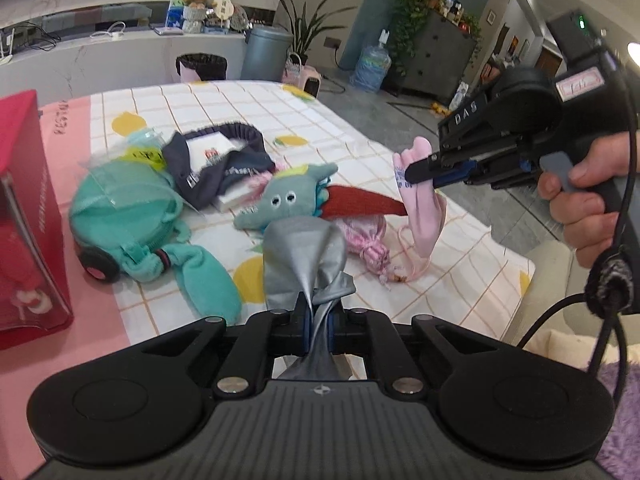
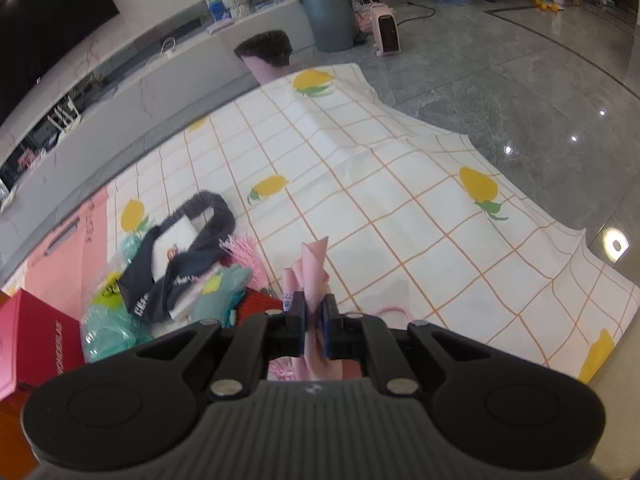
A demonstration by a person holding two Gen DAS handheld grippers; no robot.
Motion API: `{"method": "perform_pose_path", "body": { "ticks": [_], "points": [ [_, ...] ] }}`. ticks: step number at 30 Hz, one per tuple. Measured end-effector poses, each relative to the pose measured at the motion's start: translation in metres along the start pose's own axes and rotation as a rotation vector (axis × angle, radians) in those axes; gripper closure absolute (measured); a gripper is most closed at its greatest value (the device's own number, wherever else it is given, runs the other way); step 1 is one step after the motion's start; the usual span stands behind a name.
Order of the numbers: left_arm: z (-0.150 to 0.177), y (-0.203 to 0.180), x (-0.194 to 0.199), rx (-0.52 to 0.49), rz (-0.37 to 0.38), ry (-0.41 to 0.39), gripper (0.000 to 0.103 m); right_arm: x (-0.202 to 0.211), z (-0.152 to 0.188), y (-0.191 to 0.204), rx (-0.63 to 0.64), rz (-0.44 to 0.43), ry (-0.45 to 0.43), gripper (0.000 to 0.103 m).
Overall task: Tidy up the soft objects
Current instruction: 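Grasp the grey silver cloth with the left gripper while the right gripper lifts the pink cloth, then carry the pink cloth and grey cloth over the open white box with both grippers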
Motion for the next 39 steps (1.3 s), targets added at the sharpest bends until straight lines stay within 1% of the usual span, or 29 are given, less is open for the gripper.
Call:
{"method": "perform_pose_path", "body": {
  "ticks": [7, 14, 17, 22, 27, 32, 35, 39],
  "points": [
    [-0.012, 0.011, 0.024, 0.014, -0.016, -0.071, 0.096, 0.019, -0.004, 0.008, -0.007, -0.044, -0.069, 0.097],
    [-0.026, 0.02, 0.05, 0.021, -0.045, -0.109, 0.097, 0.03, -0.006, 0.023, 0.028, -0.056, -0.102, 0.097],
    [-0.034, 0.023, 0.064, 0.017, -0.061, -0.13, 0.097, 0.036, -0.007, 0.03, 0.02, -0.078, -0.13, 0.097],
    [-0.047, 0.032, 0.083, 0.026, -0.119, -0.122, 0.097, 0.048, -0.01, 0.05, 0.018, -0.137, -0.175, 0.097],
    [-0.056, 0.05, 0.114, 0.01, -0.212, -0.178, 0.097, 0.069, -0.013, 0.084, 0.049, -0.181, -0.253, 0.097],
    [-0.066, 0.079, 0.149, 0.034, -0.291, -0.213, 0.097, 0.09, -0.008, 0.131, 0.136, -0.237, -0.303, 0.097],
    [-0.07, 0.102, 0.171, 0.048, -0.346, -0.24, 0.097, 0.095, -0.001, 0.164, 0.214, -0.271, -0.295, 0.097],
    [-0.071, 0.137, 0.192, 0.084, -0.431, -0.264, 0.097, 0.097, 0.015, 0.212, 0.301, -0.339, -0.284, 0.097]
  ]
}}
Point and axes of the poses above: each gripper's, at about its wrist camera, not at the fingertips, and x roughly against the way its jaws point, y to its left, z to its underside, the point moved 6 cm from there along -x, roughly the way its jaws point, and after that the axes turned 14 degrees about -z, right-handed, at the moved point
